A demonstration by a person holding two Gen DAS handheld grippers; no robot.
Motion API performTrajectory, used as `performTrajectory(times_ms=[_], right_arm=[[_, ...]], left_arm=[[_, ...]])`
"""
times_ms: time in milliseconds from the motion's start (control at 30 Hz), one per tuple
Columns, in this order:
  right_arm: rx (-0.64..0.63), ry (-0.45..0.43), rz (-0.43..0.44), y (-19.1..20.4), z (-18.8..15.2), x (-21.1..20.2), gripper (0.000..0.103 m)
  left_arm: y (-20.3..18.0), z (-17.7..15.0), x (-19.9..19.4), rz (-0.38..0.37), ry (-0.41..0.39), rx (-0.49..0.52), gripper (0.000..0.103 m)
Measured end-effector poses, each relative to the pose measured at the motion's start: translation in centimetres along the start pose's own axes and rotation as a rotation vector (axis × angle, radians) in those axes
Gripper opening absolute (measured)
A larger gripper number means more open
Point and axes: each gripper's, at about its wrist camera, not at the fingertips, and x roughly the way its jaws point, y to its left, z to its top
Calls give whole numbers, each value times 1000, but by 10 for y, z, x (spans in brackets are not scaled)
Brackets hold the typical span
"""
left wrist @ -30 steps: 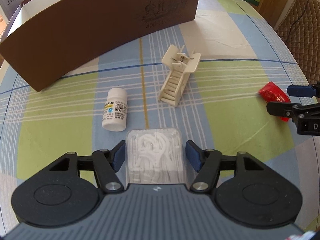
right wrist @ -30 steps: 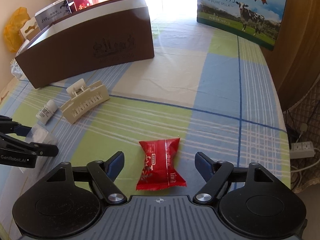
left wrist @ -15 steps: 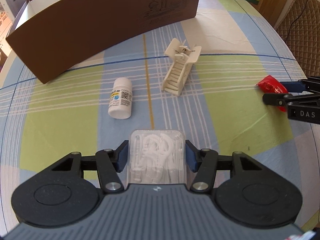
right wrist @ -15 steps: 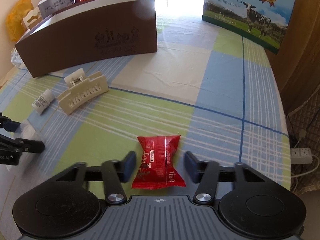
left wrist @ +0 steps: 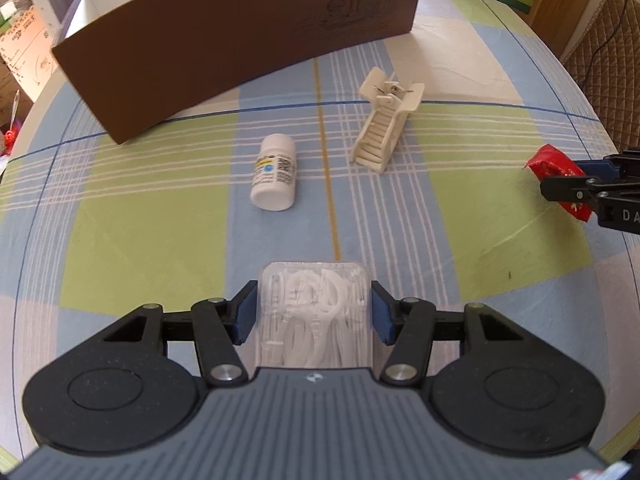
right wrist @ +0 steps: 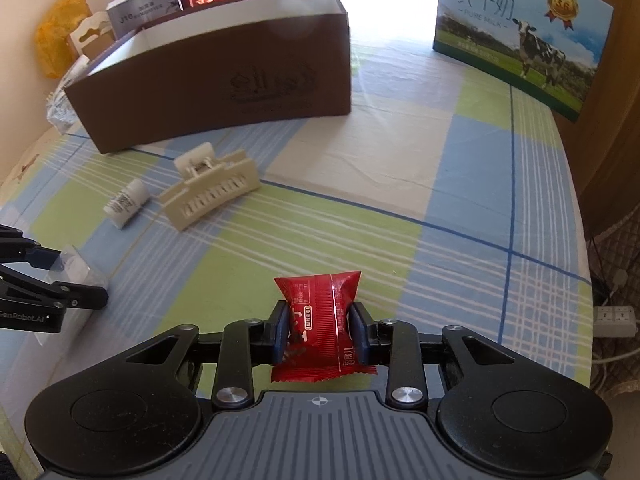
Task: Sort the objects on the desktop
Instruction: 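Lift the floss-pick box and red candy packet toward the brown box, then carry the floss-pick box and red candy packet over the brown box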
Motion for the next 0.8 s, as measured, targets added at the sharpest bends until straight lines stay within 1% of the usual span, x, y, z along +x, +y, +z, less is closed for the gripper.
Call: performTrajectory(times_ms=[233,400,800], right_arm=[[-28,-28,45,16,7,-11,30],[-49,-34,93,29,13,-16,30],[-125,-63,188,67,38,-20,30]], left_arm=[[14,-4,-23,10,-45,-40,52],[23,-5,-43,15,-84,-64,52],[40,12,-77,25,-178,-89,52]])
